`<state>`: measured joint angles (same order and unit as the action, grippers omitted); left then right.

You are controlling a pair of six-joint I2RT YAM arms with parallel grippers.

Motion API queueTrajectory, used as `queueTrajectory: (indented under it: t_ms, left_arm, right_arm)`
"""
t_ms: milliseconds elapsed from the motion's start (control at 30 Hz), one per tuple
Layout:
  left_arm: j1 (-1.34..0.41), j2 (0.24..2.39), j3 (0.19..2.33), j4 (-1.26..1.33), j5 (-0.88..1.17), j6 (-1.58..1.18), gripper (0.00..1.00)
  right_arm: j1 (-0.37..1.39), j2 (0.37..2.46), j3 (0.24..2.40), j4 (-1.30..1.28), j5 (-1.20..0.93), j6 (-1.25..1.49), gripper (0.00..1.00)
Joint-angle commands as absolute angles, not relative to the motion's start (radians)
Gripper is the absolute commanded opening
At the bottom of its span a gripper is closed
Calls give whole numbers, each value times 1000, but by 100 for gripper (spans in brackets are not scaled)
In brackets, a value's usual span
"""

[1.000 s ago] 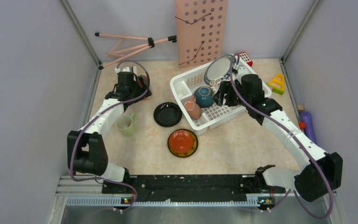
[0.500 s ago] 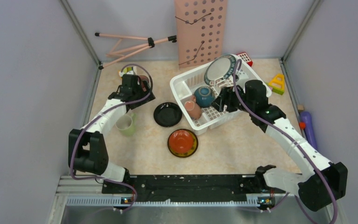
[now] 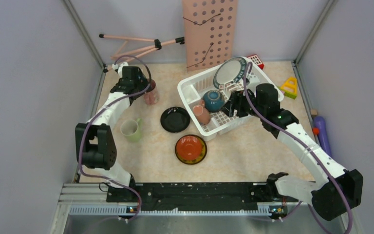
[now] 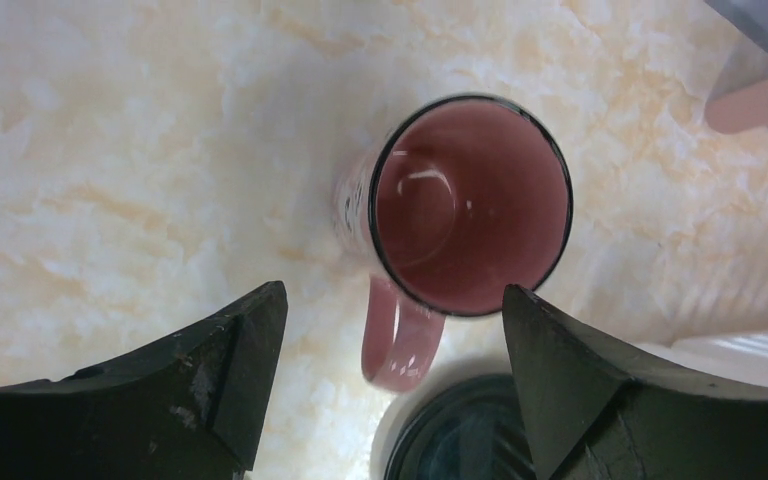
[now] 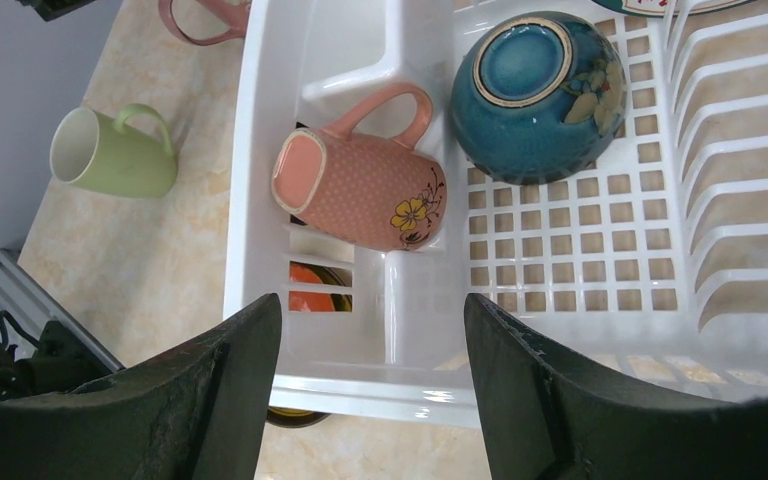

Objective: Load the mixed dishes into the dish rack

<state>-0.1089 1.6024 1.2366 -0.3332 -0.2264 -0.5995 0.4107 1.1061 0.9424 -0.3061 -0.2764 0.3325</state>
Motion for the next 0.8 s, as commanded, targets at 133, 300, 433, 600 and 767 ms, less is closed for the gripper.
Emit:
queueTrajectory:
  t_ms: [133,300,433,600,767]
  left_arm:
    - [-89,1793,1432,-373,-274,-588,75]
    - [-84,1858,1457,-394,-295,-597,61]
    - [-75,1861,1444,-377,-304,-599,25]
    - [-66,1811,1436,-368,-319,-569,0]
    - [-66,1648,1388,-335,-169,-581,0]
  right_arm:
    - [419,1104,944,-295,-265,314,66]
    - [419,1102,942,-303,-270,314,66]
    - [419,1091,934,-286,-305,325,66]
    - [419,1069,923,-250,-360,338,74]
    - [419,1072,928,-193,-415,356,99]
